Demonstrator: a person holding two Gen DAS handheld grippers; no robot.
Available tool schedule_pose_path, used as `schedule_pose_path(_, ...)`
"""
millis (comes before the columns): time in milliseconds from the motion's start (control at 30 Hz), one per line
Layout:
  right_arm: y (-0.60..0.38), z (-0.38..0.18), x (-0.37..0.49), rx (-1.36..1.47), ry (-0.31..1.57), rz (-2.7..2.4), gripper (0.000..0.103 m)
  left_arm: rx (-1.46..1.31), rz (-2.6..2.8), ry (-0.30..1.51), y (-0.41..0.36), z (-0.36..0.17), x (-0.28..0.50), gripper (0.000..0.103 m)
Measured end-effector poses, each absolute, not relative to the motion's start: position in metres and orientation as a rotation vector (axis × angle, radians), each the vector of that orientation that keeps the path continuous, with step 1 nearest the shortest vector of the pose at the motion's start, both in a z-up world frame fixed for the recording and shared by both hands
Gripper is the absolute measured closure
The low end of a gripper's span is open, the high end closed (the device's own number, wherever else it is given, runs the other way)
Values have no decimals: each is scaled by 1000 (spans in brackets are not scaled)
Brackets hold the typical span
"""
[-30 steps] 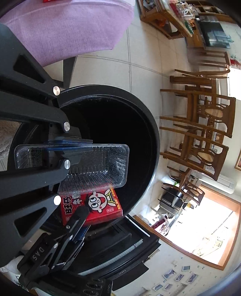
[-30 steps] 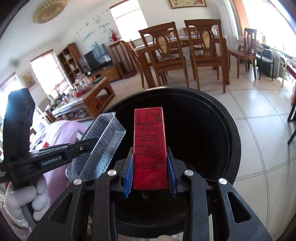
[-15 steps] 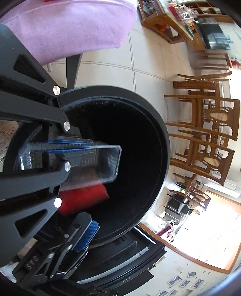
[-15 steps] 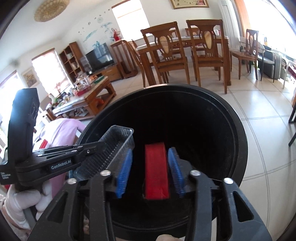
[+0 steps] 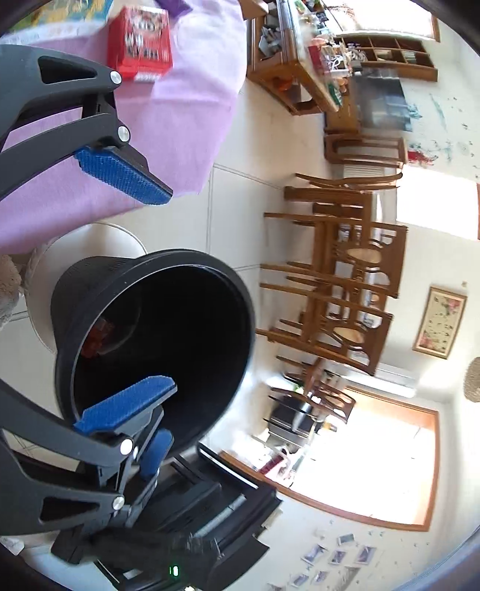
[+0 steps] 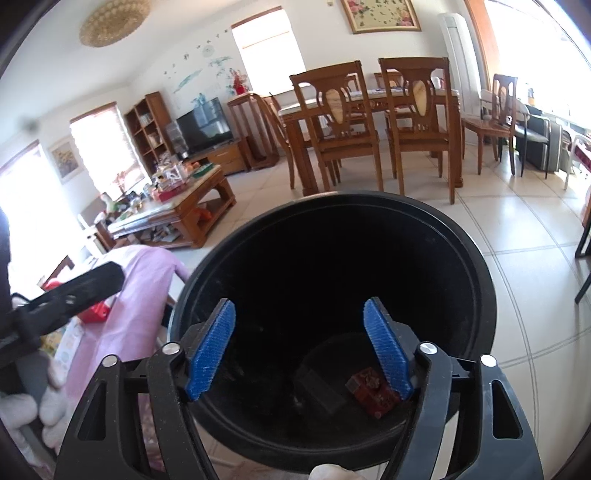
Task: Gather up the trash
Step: 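Carry both items over the black bin and open both tools to drop them, then grasp the yellow snack bag with the left tool while the right tool grasps the milk carton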
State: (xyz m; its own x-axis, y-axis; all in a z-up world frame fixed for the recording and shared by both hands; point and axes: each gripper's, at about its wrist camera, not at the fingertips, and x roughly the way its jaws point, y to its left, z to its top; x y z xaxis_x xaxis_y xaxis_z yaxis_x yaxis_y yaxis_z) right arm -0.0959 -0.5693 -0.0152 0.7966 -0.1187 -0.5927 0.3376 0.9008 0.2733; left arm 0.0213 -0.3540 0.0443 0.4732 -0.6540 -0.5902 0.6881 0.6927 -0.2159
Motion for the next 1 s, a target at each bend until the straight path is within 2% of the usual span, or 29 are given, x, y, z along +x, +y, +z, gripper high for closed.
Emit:
schedule_pose_path(67, -560, -11, -92, 373, 600, -231, 26, 31, -815, 681, -337, 54, 19, 6)
schedule_pose_path(333, -499, 12, -65, 339, 613, -58, 27, 39, -716, 604, -252, 78, 16, 6)
schedule_pose_path(633, -409, 23, -25, 344, 674, 185, 26, 39, -578, 692, -147, 64, 53, 8)
schedule_pose_path(700, -390, 22, -19, 341, 686, 219, 27, 55, -569, 730, -136, 55, 64, 15)
schedule_pose_path(767, -369, 17, -19, 335, 697, 245, 27, 75, -562, 765, -126, 46, 71, 29)
schedule_pose_path(900, -340, 13, -17, 323, 718, 287, 27, 99, -556, 826, -118, 29, 88, 44)
schedule_pose_path(967, -332, 11, -16, 316, 728, 301, 27, 102, -573, 835, -113, 23, 89, 57)
schedule_pose_path(1000, -327, 11, -16, 313, 734, 308, 27, 103, -587, 841, -115, 23, 93, 59)
